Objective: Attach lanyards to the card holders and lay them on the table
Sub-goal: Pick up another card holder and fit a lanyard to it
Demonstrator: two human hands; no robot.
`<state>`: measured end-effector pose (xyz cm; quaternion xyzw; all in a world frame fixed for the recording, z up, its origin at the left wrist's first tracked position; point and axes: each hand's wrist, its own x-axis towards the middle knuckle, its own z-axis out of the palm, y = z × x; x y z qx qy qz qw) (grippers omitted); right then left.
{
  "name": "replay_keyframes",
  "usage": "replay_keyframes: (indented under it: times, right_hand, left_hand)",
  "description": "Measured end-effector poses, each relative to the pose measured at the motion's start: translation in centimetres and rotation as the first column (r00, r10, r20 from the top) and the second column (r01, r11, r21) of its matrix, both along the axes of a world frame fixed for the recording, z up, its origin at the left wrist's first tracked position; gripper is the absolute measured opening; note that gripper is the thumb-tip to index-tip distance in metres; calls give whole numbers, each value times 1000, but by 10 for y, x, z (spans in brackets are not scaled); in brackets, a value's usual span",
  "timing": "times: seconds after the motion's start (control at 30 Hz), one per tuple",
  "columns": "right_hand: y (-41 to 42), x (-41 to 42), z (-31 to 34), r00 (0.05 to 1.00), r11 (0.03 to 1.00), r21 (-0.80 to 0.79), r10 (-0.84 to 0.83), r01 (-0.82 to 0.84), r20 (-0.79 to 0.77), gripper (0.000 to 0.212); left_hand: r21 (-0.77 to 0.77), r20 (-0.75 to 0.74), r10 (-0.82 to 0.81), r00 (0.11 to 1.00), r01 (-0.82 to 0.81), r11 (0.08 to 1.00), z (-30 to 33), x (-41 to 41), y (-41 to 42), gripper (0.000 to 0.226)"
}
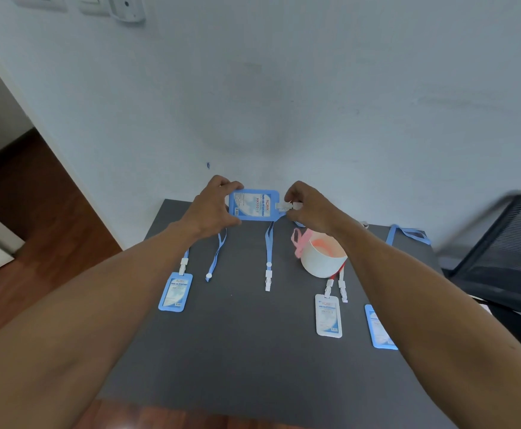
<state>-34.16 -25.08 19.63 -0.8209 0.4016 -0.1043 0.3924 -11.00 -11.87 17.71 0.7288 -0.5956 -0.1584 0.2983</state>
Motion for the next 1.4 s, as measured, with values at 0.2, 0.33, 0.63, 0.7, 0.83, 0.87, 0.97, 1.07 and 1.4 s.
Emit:
replay_keyframes:
  times: [0.2, 0.33, 0.63, 0.7, 0.83, 0.87, 0.97, 1.07, 1.4]
  right_hand:
    - [-7, -3, 4, 994, 992, -126, 2, 12, 106, 20]
    - [-9, -5, 5, 992, 985, -167, -19, 41, 129, 17]
    - [-19, -13, 10, 994, 1000, -16, 22, -20, 110, 14]
    - [-19, -14, 12, 993, 997, 67, 32, -40, 112, 13]
    - [-17, -15, 15, 997, 985, 167, 28, -40, 73, 16]
    - [-16, -16, 15, 997, 980, 195, 29, -41, 65, 17]
    - [-15, -18, 19, 999, 972, 231, 37, -40, 19, 19]
    - [-15, -18, 20, 999, 968, 251, 30, -24, -20, 19]
    - [-23, -18, 28, 999, 969, 247, -33, 30, 9, 19]
  left_hand:
    - [8, 22, 1, 1000, -1, 1000, 1, -1, -5, 80]
    - [9, 27, 9, 1000, -9, 1000, 2, -1, -8, 80]
    - [12, 13, 1, 1000, -1, 1000, 6, 5, -4, 80]
    - [10, 20, -6, 1000, 5, 1000, 8, 6, -2, 80]
    - [0, 53, -20, 998, 20, 1000, 9, 4, 0, 77]
    - [-4, 60, -23, 998, 23, 1000, 9, 3, 0, 76]
    - [-8, 73, -26, 997, 27, 1000, 7, 1, 1, 75]
    - [-8, 88, -34, 995, 35, 999, 6, 0, 1, 74]
    - [-37, 106, -15, 994, 19, 999, 8, 2, -3, 73]
